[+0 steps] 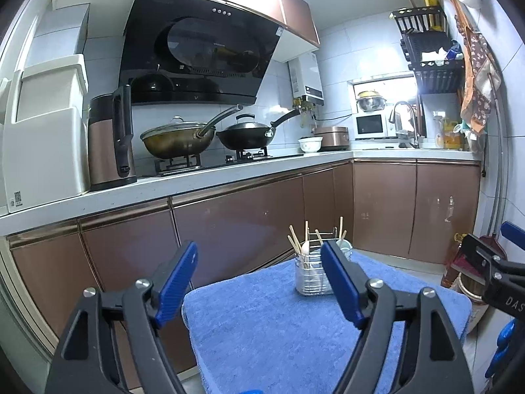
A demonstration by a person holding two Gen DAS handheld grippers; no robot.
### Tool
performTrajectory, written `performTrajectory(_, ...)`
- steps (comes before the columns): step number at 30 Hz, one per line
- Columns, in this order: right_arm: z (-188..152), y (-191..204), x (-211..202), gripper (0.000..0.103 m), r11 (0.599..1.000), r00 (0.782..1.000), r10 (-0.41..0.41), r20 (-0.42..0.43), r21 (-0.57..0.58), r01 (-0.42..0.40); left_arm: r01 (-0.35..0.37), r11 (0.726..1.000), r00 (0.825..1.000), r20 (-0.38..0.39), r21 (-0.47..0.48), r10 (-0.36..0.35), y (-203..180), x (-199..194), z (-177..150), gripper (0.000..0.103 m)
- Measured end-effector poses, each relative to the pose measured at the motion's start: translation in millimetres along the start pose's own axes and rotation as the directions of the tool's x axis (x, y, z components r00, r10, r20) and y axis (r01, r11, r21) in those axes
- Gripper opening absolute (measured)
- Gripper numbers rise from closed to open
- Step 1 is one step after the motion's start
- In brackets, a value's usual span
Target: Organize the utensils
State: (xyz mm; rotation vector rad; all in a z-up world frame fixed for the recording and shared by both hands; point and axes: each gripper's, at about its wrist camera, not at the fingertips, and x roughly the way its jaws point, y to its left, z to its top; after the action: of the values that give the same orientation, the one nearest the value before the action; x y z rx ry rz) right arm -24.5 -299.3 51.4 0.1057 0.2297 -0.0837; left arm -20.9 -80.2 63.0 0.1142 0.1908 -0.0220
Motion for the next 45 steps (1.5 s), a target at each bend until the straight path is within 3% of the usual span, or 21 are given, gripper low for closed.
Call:
performTrajectory(15,2,7,-33,0.103,0.999,0.998,-0.03,0.049,-0.018,0.031,0.002,1.0,0.999,0.036,-0.022,-0.002,12,-34,-5,0.076)
performTrajectory(45,0,14,-57,0.103,0.998,0.996,-0.039,0.082,-0.052,0.043,0.018,0.997,0.998,0.059,-0.072,-0.014,20,-54,-12,0.077)
